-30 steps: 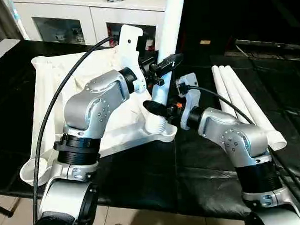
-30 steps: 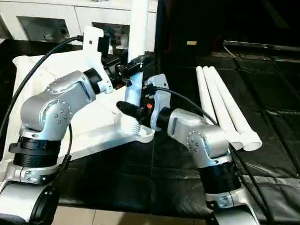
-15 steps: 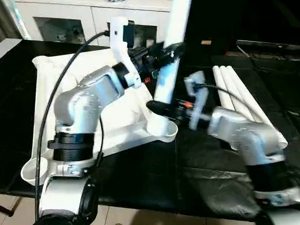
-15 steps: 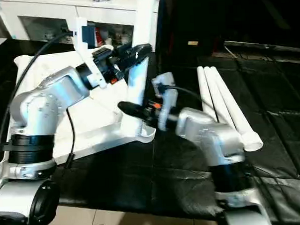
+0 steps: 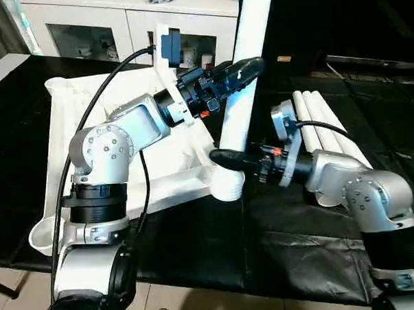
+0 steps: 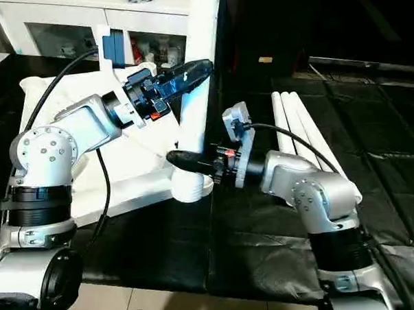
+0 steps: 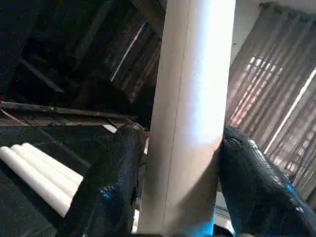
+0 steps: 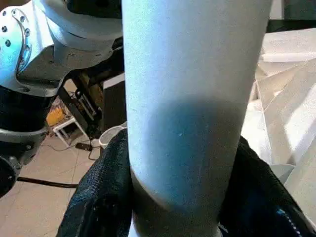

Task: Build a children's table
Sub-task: Pick table leg

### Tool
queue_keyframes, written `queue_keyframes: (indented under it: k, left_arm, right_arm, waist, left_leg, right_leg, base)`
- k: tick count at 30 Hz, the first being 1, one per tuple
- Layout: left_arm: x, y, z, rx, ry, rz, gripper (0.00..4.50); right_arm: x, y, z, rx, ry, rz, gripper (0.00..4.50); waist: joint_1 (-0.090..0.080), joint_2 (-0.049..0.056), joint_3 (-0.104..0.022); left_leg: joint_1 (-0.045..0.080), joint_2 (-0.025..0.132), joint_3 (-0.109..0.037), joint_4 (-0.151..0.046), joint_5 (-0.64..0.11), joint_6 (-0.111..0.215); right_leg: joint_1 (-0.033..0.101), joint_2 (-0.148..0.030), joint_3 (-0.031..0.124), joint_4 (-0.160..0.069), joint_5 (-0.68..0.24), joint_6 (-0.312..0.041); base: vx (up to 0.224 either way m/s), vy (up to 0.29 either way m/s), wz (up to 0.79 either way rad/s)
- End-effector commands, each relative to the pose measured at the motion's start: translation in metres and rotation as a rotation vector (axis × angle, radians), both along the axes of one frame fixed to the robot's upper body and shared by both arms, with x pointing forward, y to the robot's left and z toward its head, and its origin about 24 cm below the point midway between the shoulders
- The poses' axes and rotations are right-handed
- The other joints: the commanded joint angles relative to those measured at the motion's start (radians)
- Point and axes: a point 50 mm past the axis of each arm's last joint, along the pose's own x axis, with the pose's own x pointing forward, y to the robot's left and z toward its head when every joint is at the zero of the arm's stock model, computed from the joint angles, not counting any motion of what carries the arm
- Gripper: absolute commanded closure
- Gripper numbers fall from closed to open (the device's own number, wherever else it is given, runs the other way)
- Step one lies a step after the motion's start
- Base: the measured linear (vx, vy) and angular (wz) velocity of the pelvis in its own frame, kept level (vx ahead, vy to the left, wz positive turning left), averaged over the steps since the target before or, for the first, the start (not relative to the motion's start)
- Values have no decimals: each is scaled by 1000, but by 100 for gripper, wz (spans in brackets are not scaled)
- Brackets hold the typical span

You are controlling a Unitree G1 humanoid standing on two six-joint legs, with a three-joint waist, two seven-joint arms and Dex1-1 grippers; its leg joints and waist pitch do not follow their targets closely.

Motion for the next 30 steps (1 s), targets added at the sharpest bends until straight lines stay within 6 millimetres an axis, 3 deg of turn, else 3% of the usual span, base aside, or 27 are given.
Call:
queue_keyframes:
  k: [1,6,11,18,19,20,24,30]
  left_arm:
    - [-3,1,4,-11,-18,-8,230]
    - [-3,1,3,-7,-15,-4,263]
    - [0,1,-1,15,-12,33,269]
    - [4,3,0,32,-23,72,270]
    - [4,3,0,32,-25,76,270]
    - [6,4,2,47,-41,98,270]
    - [7,5,2,92,-69,120,272]
    - [9,3,-3,134,-85,131,273]
  right_arm:
    - [-4,1,4,0,-28,27,261]
    - [-3,2,3,-10,-31,21,261]
    - [-1,2,3,-27,-43,7,261]
    - [4,0,2,-58,-57,-43,261]
    - [5,0,3,-56,-57,-54,205]
    - [11,-2,5,-57,-80,-105,191]
    - [15,-2,11,-53,-143,-143,157]
    - [6,0,12,-72,-151,-42,143]
  waist:
    - [5,-6,-77]
    - [4,-6,-77]
    - [4,-11,-77]
    - [3,-10,-77]
    - [3,-9,-77]
    - [3,-8,-78]
    - [2,-8,-78]
    - [4,-9,-79]
  left_leg:
    - [18,42,-4,-56,-28,17]
    - [18,43,-5,-57,-29,19]
    - [17,42,-4,-56,-23,20]
    - [18,42,-4,-56,-21,20]
    - [18,43,-4,-56,-22,21]
    - [19,43,-4,-56,-26,21]
    - [19,43,-4,-57,-20,7]
    - [18,42,-4,-54,-7,26]
  right_leg:
    - [55,-71,31,-64,109,-253]
    - [55,-71,31,-64,99,-251]
    - [56,-71,31,-64,101,-245]
    - [55,-71,31,-64,100,-242]
    - [54,-71,31,-64,98,-243]
    - [54,-72,31,-64,93,-244]
    - [53,-71,31,-64,89,-224]
    - [55,-70,31,-60,134,-235]
  base:
    - [0,0,0]
    - [0,0,0]
    - [0,0,0]
    - [0,0,0]
    - [0,0,0]
    - [0,0,0]
    - [0,0,0]
    - [0,0,0]
